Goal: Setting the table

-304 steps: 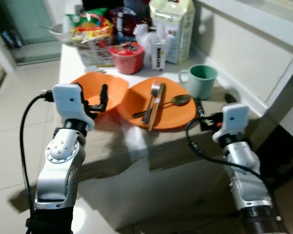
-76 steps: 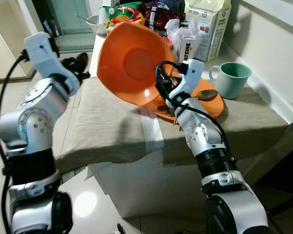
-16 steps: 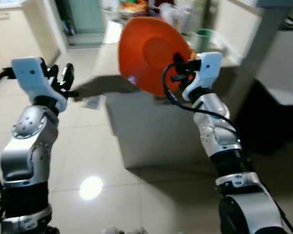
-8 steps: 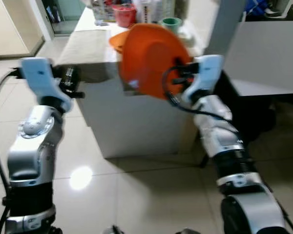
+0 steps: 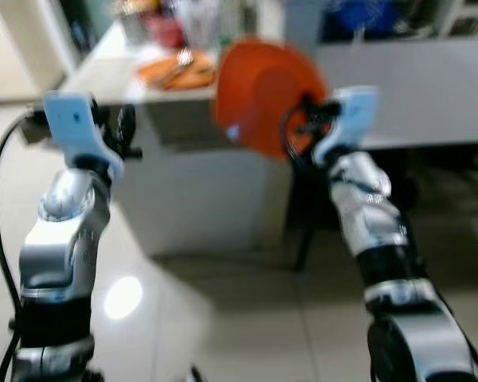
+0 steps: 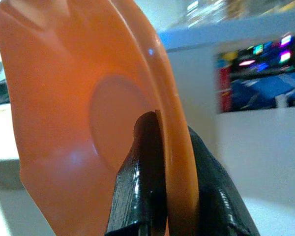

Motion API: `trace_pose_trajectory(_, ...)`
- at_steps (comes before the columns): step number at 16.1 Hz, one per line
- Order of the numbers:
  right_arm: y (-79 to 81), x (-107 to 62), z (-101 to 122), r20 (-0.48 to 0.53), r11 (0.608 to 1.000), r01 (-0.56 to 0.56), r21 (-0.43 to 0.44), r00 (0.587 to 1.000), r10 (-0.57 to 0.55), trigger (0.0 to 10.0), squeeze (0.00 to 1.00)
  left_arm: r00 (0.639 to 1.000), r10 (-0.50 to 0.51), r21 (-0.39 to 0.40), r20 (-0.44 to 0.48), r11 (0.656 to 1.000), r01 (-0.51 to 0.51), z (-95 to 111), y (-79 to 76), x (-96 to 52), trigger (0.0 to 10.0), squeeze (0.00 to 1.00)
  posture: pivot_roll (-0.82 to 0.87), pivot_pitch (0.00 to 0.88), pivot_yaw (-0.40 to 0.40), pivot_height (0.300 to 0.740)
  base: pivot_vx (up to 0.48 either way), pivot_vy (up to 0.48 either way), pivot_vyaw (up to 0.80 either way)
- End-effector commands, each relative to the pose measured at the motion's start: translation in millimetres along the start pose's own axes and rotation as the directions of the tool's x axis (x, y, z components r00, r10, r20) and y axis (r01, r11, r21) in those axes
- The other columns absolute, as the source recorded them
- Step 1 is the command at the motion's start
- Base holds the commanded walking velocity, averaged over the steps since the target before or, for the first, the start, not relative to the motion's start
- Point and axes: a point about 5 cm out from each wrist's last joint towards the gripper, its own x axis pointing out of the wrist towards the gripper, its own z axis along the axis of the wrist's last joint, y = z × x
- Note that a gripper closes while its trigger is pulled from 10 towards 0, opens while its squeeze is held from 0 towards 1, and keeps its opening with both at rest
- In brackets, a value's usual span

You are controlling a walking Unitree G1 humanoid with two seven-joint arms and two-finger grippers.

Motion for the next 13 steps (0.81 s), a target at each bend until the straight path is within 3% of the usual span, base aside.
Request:
trace_pose_trajectory(1, 12.3, 6.5, 12.3, 0.057, 0.999, -0.037, -0.003, 0.998, 0.037, 0.0, 0.00, 1.000, 0.017, 0.025, 0.021, 1.000, -0.018, 4.6, 2.3, 1.5, 10.0, 0.00, -0.09, 0.000, 0.060, 0.740, 0.330, -0.345, 0.00)
trace_pose_trajectory(5, 10.6, 5.5, 12.1, 0.057, 0.999, -0.032, -0.008, 0.998, 0.032, 0.0, 0.00, 0.998, -0.010, 0.048, 0.059, 0.999, 0.007, 8.4, -7.0, 0.1, 10.0, 0.00, -0.10, 0.000, 0.062, 0.740, 0.000, 0.000, 0.00)
trace_pose_trajectory(10, 4.1, 3.0, 8.0, 0.041, 1.000, -0.009, 0.000, 0.999, 0.009, 0.0, 0.00, 1.000, 0.010, 0.021, 0.028, 1.000, -0.011, 2.0, -7.8, -2.1, 10.0, 0.00, -0.09, 0.000, 0.061, 0.740, 0.449, 0.000, 0.00)
trace_pose_trajectory(13, -15.2, -10.2, -0.5, 0.008, 0.999, 0.041, -0.034, 0.999, -0.041, 0.0, 0.00, 1.000, 0.008, 0.022, -0.026, 1.000, -0.007, -10.1, -6.1, -13.6, 10.0, 0.00, -0.08, 0.000, 0.065, 0.740, 0.475, 0.000, 0.00)
